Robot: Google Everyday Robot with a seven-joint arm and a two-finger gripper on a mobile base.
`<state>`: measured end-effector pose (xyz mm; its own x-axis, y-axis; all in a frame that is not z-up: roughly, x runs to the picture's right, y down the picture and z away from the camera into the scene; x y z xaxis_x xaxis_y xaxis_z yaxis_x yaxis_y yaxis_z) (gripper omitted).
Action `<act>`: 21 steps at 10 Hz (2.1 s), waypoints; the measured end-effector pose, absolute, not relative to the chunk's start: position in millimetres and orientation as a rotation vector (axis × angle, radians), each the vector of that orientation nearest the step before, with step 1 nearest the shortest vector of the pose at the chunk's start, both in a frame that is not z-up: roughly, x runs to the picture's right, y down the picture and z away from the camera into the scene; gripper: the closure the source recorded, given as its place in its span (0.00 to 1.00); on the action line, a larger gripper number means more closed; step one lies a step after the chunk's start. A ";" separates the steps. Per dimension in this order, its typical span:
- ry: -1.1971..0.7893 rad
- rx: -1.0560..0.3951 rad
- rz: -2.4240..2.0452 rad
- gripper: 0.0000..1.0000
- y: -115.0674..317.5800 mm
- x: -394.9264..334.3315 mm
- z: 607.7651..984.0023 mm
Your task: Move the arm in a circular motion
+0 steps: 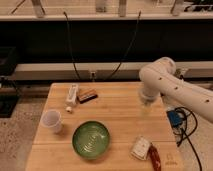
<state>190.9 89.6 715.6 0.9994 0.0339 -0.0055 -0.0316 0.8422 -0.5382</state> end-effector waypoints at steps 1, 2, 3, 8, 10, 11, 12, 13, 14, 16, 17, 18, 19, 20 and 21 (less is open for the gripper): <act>-0.007 -0.570 0.037 0.20 90.2 190.2 715.7; -0.009 -0.570 0.042 0.20 90.1 189.6 715.8; -0.013 -0.573 0.048 0.20 91.1 188.2 715.6; -0.029 -0.579 0.066 0.20 90.2 182.5 716.0; -0.033 -0.580 0.068 0.20 90.4 180.8 716.1; -0.037 -0.581 0.070 0.20 89.3 178.2 716.9; -0.039 -0.579 0.072 0.20 87.5 177.6 717.2; -0.041 -0.579 0.071 0.20 86.8 176.1 717.7; -0.043 -0.578 0.072 0.20 85.3 174.9 717.8; -0.045 -0.579 0.073 0.20 84.4 172.6 718.7; -0.046 -0.578 0.070 0.20 83.5 171.1 719.5; -0.048 -0.578 0.069 0.20 83.3 169.9 719.4; -0.051 -0.578 0.067 0.20 83.5 168.3 719.6; -0.053 -0.578 0.067 0.20 83.3 167.7 719.6; -0.053 -0.577 0.069 0.20 83.8 168.1 719.5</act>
